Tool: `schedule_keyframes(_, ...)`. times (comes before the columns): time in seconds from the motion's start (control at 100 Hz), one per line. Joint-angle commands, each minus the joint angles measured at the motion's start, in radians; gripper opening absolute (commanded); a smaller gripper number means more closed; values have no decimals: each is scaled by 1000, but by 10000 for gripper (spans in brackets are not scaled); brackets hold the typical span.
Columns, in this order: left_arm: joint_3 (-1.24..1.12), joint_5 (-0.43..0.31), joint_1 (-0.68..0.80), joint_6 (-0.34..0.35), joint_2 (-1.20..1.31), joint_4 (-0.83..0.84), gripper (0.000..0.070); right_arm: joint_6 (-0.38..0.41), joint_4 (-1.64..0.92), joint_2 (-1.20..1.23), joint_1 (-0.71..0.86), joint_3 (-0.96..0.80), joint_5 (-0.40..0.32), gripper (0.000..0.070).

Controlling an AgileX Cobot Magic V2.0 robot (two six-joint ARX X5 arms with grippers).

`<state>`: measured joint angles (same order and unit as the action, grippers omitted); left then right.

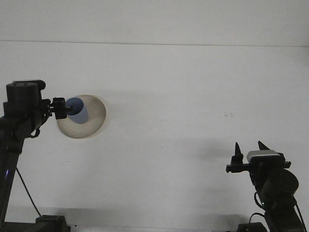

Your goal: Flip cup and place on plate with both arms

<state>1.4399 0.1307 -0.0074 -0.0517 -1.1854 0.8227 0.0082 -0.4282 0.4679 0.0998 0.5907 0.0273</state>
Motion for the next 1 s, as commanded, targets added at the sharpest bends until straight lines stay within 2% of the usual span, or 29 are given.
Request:
schedule_keyframes(0.0, -61, -1, -11, -15, 71, -61, 353, 18, 8, 2, 3, 11, -1, 494)
schedule_keyframes(0.22, -407, -1, -71, -11, 373, -319, 353, 18, 8, 2, 3, 11, -1, 494)
schedule_keyframes(0.48, -759, -1, -113, 14, 642, -515, 353, 18, 8, 2, 3, 11, -1, 494)
schedule_keyframes(0.61, -819, -1, -113, -6, 709, -532, 351, 18, 9, 2, 3, 11, -1, 494)
schedule_keyframes(0.88, -819, -1, -113, -5, 735, -529, 338, 17, 9, 2, 3, 11, 0, 477)
schedule_keyframes(0.93, -819, -1, -113, -5, 735, -528, 299, 17, 8, 2, 3, 11, 0, 438)
schedule_keyframes(0.99, -819, -1, -113, -5, 735, -519, 119, 17, 8, 2, 3, 11, 0, 312)
